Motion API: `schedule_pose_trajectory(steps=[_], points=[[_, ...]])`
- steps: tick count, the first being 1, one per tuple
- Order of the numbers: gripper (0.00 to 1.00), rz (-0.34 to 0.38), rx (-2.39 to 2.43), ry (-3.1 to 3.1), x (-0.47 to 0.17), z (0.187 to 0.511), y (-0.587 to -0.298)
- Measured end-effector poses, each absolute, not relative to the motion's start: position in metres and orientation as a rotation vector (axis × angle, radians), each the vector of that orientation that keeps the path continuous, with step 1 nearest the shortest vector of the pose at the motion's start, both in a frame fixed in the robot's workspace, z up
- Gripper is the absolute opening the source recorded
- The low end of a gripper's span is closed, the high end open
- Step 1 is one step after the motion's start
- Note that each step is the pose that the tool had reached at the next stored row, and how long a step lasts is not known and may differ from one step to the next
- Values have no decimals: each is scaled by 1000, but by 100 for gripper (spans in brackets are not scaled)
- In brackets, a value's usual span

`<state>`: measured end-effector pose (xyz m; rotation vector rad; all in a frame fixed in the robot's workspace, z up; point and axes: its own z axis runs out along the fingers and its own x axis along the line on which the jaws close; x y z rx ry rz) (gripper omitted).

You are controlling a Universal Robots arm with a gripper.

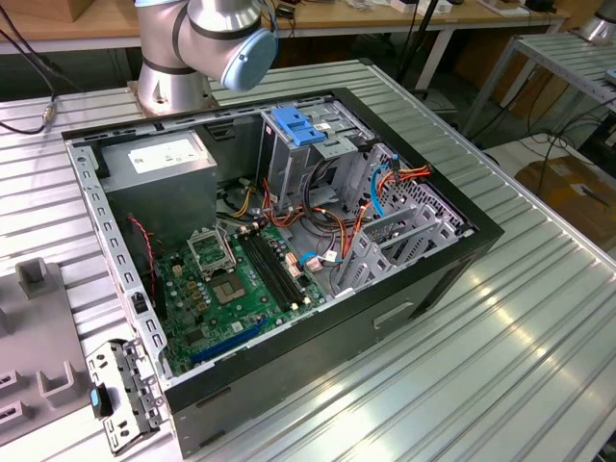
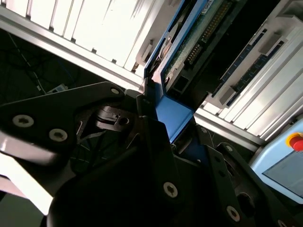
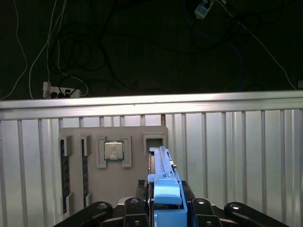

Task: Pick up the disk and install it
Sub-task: 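Pick up the disk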

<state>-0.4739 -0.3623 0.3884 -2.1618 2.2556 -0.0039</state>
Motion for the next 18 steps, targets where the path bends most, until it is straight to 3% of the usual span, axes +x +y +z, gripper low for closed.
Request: schedule_pose_trajectory(steps=[18], points=[[37, -4, -2162, 2256, -474, 399, -362]])
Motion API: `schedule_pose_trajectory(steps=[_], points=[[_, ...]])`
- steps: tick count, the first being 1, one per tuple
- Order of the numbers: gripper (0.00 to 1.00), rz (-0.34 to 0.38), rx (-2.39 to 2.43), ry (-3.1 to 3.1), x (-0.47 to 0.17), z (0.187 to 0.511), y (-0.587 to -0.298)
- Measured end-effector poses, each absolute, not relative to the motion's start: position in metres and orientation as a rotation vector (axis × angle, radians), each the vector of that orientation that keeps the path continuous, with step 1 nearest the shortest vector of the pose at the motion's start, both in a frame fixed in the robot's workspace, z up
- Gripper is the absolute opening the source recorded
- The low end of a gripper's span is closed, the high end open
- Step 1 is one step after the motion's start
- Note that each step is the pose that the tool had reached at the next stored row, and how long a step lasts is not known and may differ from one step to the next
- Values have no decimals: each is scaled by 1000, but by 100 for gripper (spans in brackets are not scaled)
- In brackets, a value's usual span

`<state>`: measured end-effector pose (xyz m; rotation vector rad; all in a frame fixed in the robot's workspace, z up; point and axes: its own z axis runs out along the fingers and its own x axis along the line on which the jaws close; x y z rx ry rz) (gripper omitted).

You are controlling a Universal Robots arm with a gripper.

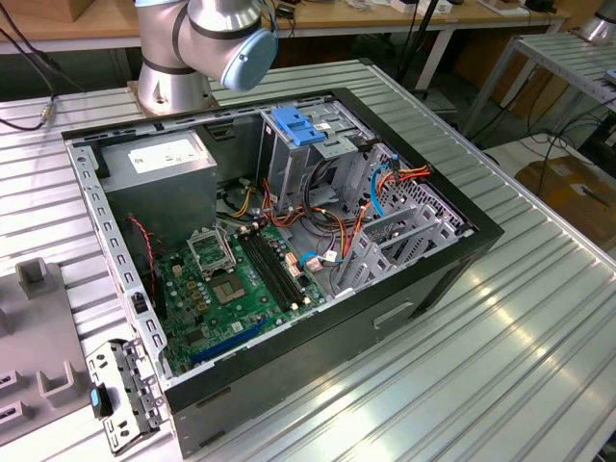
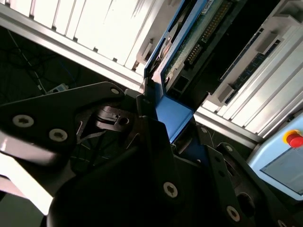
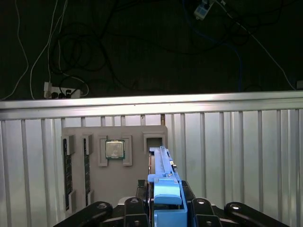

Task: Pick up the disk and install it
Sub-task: 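Pick up the disk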

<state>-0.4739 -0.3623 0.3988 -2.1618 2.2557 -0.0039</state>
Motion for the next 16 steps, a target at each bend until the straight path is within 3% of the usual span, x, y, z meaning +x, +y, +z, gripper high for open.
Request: schedule_pose_trajectory(steps=[16], points=[[37, -4, -2162, 2256, -474, 407, -362]])
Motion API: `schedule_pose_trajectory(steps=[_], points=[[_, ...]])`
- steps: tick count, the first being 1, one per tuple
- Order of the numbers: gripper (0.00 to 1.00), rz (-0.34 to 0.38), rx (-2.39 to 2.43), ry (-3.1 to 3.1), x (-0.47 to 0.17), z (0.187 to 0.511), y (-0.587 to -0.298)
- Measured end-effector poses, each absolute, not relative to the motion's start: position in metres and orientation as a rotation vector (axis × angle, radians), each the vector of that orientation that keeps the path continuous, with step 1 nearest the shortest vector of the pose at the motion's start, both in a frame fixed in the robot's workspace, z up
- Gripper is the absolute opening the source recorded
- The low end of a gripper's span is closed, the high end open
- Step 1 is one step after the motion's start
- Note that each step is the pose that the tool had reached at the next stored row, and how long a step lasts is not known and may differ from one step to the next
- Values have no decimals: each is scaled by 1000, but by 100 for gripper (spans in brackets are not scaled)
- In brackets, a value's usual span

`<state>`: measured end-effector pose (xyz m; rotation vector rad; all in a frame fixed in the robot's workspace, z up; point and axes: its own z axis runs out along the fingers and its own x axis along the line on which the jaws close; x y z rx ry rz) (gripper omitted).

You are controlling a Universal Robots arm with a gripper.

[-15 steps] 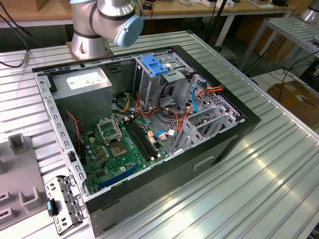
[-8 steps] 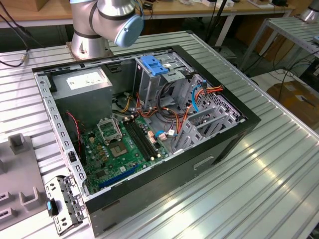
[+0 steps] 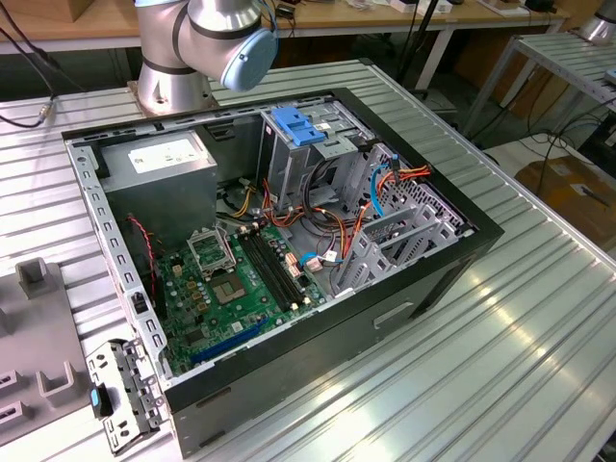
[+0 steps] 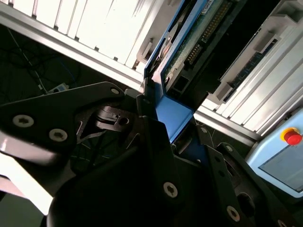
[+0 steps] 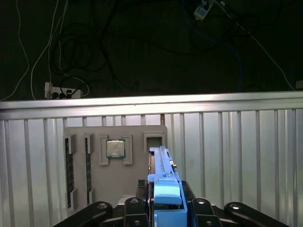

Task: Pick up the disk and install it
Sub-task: 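Pick up the disk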

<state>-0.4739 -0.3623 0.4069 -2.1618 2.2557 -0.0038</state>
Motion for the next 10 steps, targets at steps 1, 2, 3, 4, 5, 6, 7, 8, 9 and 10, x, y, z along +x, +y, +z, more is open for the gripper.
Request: schedule_pose_trajectory(steps=[1, 2, 3, 4, 5, 6, 7, 8, 9, 10], points=[[37, -4, -2162, 2256, -474, 407, -362], [37, -4, -2162, 2256, -474, 408, -362], [37, -4, -2162, 2256, -474, 408, -362], [37, -4, -2162, 2256, -474, 409, -362], [37, -4, -2162, 2256, -474, 409, -362], [37, -4, -2162, 2256, -474, 410, -362], [37, -4, -2162, 2256, -474, 410, -362], [37, -4, -2162, 2256, -474, 411, -362], [37, -4, -2162, 2256, -474, 412, -362], [37, -4, -2162, 2256, -474, 412, -362]])
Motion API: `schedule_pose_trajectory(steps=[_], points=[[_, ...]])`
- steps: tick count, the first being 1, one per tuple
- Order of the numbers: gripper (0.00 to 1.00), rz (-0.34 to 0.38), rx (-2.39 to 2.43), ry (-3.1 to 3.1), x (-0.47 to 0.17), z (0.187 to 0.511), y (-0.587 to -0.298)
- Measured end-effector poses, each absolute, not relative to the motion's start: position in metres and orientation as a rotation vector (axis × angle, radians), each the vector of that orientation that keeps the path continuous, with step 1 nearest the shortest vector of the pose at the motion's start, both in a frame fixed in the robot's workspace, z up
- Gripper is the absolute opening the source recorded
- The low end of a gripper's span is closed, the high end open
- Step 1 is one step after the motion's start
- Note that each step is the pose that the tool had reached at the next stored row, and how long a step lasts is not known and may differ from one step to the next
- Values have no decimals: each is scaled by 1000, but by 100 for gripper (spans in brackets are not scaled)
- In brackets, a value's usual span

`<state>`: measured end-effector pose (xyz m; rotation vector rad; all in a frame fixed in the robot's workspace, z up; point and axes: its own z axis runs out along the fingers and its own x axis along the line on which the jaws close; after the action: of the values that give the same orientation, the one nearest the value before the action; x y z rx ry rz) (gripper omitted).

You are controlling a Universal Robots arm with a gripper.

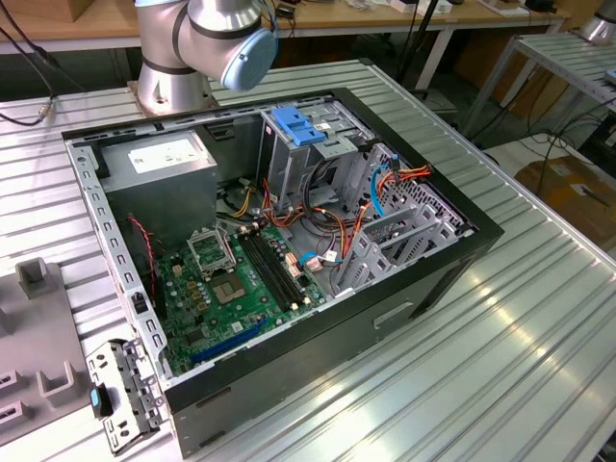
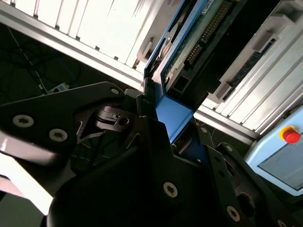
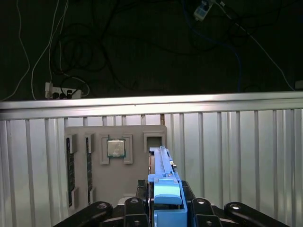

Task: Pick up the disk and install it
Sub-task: 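Pick up the disk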

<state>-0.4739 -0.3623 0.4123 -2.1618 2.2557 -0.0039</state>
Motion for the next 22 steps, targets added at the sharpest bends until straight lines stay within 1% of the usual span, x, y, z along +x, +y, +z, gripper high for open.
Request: schedule_pose_trajectory(steps=[22], points=[[37, -3, -2161, 2255, -474, 425, -362]])
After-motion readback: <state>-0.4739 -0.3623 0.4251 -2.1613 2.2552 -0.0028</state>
